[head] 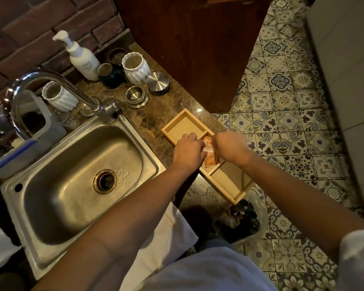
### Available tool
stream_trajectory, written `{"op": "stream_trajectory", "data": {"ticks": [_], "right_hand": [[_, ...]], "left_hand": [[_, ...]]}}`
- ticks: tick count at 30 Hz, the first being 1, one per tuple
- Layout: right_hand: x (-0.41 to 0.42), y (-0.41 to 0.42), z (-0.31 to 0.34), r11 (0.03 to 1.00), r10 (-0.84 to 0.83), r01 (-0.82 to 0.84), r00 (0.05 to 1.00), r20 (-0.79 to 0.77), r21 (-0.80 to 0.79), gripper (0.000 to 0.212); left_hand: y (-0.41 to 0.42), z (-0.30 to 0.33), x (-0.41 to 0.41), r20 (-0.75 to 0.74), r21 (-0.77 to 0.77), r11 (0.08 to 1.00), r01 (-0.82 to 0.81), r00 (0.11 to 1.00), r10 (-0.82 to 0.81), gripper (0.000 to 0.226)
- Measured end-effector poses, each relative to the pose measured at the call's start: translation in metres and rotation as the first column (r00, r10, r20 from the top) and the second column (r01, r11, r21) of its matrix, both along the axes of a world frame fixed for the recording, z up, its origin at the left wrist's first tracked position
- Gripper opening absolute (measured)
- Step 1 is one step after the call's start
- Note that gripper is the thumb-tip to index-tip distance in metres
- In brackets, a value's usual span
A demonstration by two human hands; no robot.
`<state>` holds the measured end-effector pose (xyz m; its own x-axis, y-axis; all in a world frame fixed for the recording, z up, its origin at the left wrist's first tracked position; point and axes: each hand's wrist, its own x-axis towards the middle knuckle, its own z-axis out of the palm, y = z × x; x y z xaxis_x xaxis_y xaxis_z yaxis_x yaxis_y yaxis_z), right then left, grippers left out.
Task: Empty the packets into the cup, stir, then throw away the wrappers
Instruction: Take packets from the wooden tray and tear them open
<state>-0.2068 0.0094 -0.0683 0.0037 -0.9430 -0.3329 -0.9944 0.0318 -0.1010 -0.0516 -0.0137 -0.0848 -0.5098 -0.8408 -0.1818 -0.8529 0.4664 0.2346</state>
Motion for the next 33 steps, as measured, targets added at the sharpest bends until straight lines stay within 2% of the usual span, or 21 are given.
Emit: {"op": "stream_trajectory", "data": {"ticks": [4,8,11,15,19,21,24,26,28,33], "right_hand": [[-0.009,0.005,0.002,1.000,0.022,-0.020,0.979,0.203,-0.010,0.013],[-0.020,0.015,0.017,1.000,-0.015,0.005,0.896,0.444,0.024,0.008],[-0.019,0.023,0.038,0.999,-0.022,-0.004,0.798,0.602,0.042,0.006],[-0.012,0.034,0.074,0.998,-0.027,-0.018,0.686,0.727,0.055,0.006],[0.006,0.043,0.104,0.999,0.042,-0.051,0.651,0.758,-0.011,0.004],[0.017,0.050,0.115,0.998,0.056,-0.033,0.605,0.794,-0.045,0.007],[0.038,0.061,0.127,0.996,0.087,-0.028,0.578,0.811,-0.086,0.011],[0.052,0.069,0.135,0.994,0.098,-0.008,0.541,0.835,-0.111,0.014],[0.070,0.079,0.142,0.990,0.118,0.010,0.514,0.849,-0.144,0.013],[0.112,0.102,0.158,0.976,0.192,-0.014,0.540,0.820,-0.220,0.015]], "left_hand": [[0.001,0.004,0.006,-0.157,0.147,0.983,-0.112,0.978,0.135,0.036],[0.006,0.019,0.014,-0.424,0.323,0.939,-0.116,0.870,0.253,0.023],[0.016,0.036,0.023,-0.514,0.322,0.943,-0.089,0.820,0.252,0.019],[0.032,0.061,0.045,-0.578,0.320,0.941,-0.109,0.764,0.285,0.018],[0.056,0.089,0.069,-0.621,0.348,0.921,-0.174,0.693,0.366,0.013],[0.070,0.104,0.082,-0.677,0.371,0.906,-0.205,0.608,0.415,0.010],[0.088,0.126,0.102,-0.751,0.433,0.860,-0.271,0.420,0.510,0.006],[0.100,0.138,0.116,-0.760,0.455,0.837,-0.304,0.357,0.543,0.008],[0.114,0.149,0.132,-0.758,0.441,0.834,-0.331,0.361,0.543,0.012],[0.142,0.166,0.168,-0.739,0.271,0.850,-0.451,0.468,0.484,0.017]]}}
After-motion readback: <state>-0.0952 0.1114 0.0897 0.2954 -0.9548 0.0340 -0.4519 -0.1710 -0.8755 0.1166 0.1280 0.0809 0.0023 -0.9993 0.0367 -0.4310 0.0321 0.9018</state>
